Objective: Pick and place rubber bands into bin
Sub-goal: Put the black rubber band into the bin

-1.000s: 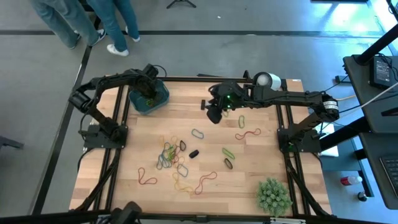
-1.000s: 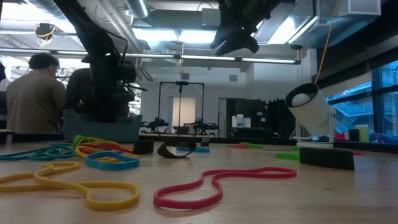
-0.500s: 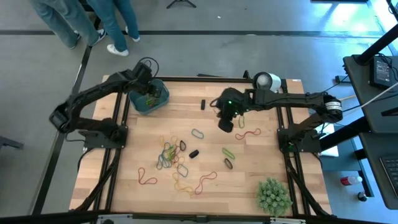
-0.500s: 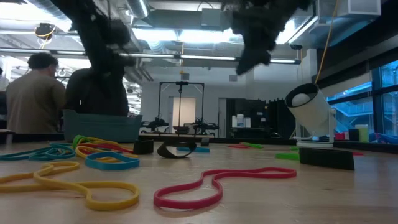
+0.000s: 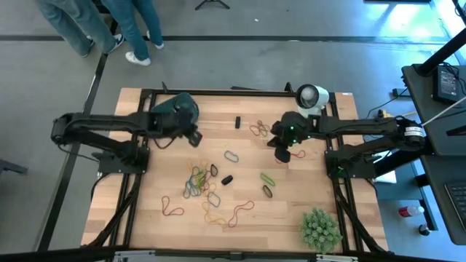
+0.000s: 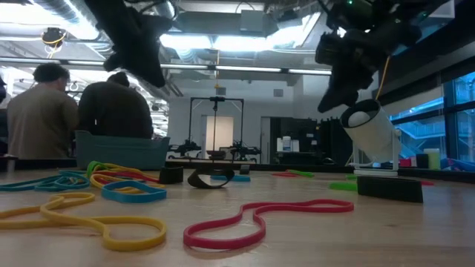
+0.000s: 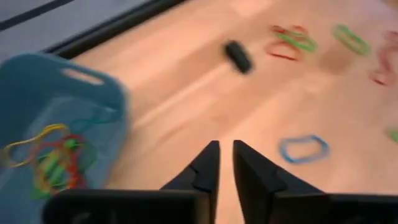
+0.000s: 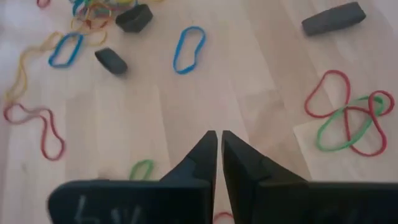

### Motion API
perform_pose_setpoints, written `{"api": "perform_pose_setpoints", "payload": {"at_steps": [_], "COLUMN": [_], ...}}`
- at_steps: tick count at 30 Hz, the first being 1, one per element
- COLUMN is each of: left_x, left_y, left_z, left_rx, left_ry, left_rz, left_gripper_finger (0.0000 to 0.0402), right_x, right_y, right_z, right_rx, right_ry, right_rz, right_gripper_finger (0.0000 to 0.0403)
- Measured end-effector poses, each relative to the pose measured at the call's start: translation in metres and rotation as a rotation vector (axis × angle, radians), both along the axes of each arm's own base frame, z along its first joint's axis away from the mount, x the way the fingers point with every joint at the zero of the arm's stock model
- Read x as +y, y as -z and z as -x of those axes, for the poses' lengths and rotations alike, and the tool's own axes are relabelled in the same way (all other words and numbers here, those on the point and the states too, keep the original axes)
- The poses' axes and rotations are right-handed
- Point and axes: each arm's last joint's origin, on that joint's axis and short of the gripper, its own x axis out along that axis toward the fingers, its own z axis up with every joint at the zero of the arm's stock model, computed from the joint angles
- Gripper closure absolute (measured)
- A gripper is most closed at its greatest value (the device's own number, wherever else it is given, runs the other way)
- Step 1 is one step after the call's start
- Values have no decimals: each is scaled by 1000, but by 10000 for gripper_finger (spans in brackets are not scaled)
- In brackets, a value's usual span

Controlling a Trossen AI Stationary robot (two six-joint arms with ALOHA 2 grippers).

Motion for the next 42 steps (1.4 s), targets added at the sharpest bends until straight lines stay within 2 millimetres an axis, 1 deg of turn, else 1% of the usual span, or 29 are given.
{"api": "perform_pose_setpoints", "payload": {"at_steps": [1, 3, 8, 12, 15, 18, 21, 25, 29, 33, 36, 40, 42], "left_x": [-6, -18, -41, -55, -61, -62, -61, -61, -59, -59, -58, -58, -57], "left_y": [1, 4, 9, 10, 16, 26, 36, 41, 41, 42, 43, 42, 43], "left_z": [-2, -5, -9, -8, -3, 4, 12, 23, 33, 39, 43, 43, 43], "left_rx": [2, 12, 30, 48, 55, 10, -52, -134, -157, -160, -142, -134, -129], "left_ry": [21, 59, 165, 238, 307, 348, 393, 466, 524, 562, 572, 606, 591], "left_rz": [4, 14, 32, 18, 5, 31, 56, 41, 18, -2, -11, -46, -58], "left_gripper_finger": [387, 396, 400, 400, 400, 400, 400, 400, 400, 400, 400, 400, 400], "right_x": [0, 0, -1, 9, 23, 34, 42, 51, 59, 64, 65, 66, 66], "right_y": [1, 2, -1, -9, -19, -28, -31, -33, -27, -12, 1, 17, 26], "right_z": [0, -2, -7, -13, -18, -22, -31, -57, -93, -126, -150, -172, -178], "right_rx": [-1, -19, -85, -119, -145, -165, -166, -152, -65, 89, 165, 212, 247], "right_ry": [-17, -33, -13, -23, -42, 15, 57, 58, 45, 26, 23, 23, 24], "right_rz": [17, 37, 29, 2, 37, 54, 18, -16, -24, -2, 6, 9, 10], "right_gripper_finger": [378, 385, 399, 400, 401, 401, 402, 402, 402, 403, 395, 375, 363]}}
